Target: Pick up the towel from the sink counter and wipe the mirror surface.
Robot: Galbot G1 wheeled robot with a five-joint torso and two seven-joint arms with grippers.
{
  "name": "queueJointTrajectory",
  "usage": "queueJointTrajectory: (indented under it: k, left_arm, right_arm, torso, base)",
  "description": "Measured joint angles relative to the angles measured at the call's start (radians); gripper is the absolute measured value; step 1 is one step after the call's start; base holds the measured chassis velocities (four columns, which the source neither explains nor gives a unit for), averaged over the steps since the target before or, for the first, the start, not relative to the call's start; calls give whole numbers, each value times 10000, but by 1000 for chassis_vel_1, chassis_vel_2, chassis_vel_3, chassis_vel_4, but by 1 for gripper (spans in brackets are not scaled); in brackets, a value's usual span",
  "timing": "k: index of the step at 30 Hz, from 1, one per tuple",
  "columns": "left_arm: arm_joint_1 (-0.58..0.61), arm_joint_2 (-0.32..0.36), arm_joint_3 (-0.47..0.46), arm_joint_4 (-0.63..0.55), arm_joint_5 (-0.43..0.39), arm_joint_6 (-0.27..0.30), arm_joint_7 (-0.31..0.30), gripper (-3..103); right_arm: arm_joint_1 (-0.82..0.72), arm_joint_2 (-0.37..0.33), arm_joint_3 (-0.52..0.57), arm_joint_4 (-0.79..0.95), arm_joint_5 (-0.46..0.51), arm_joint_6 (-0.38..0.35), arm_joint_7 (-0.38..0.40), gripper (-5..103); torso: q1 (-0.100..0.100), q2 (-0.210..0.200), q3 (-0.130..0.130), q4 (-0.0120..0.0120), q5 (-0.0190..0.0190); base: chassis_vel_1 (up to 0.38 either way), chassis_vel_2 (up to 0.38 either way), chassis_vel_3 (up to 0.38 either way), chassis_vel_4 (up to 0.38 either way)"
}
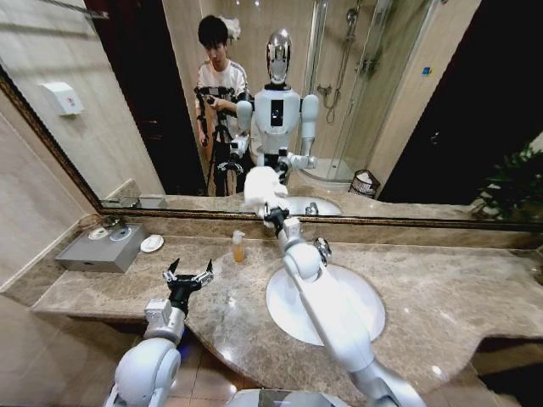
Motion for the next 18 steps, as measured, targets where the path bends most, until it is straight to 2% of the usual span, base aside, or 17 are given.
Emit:
queueJointTrajectory:
  k: [9, 18]
  left_arm:
    - [1, 0, -1, 0, 0, 0, 0, 100]
    - [1, 0, -1, 0, 0, 0, 0, 100]
  right_arm:
    - [1119, 131, 245, 756, 299, -116, 237, 12]
    - [2, -29, 128, -14, 71, -20, 75, 12]
  torso:
    - [0, 0, -1, 3, -1]
    - [1, 0, 0, 4, 1]
  base:
    - [0, 0, 0, 0]
    - [0, 0, 0, 0]
